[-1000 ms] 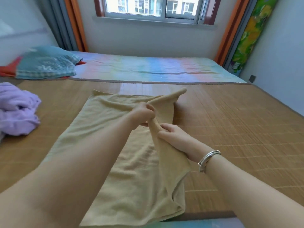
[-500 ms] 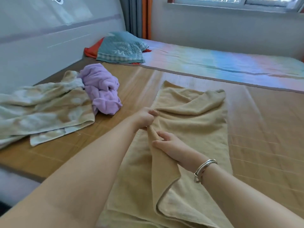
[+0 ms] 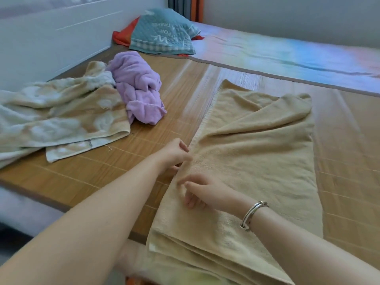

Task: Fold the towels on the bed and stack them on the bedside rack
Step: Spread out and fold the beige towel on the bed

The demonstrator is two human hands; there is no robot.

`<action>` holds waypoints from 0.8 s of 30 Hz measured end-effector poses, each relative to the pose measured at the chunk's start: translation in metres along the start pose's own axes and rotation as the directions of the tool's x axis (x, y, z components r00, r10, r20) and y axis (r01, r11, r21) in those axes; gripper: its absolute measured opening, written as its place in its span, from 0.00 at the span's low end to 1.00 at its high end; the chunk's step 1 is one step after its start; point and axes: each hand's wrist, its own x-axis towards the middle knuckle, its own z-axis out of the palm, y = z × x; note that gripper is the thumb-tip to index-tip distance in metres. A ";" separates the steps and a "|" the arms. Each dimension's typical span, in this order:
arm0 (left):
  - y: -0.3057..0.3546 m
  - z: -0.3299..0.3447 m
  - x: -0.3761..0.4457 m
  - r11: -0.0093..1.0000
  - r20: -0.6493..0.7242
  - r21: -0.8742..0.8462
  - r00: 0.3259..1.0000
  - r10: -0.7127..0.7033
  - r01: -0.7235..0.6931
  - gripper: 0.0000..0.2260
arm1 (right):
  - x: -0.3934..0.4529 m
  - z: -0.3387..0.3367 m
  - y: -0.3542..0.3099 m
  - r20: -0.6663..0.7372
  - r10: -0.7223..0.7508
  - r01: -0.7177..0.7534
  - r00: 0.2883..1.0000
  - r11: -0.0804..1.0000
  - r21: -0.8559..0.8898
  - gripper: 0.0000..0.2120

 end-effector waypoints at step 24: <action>0.009 0.178 -0.024 0.756 -0.331 0.651 0.922 0.204 0.066 0.31 | 0.002 -0.207 0.140 -0.624 -0.173 -0.277 0.762 0.785 -0.555 0.18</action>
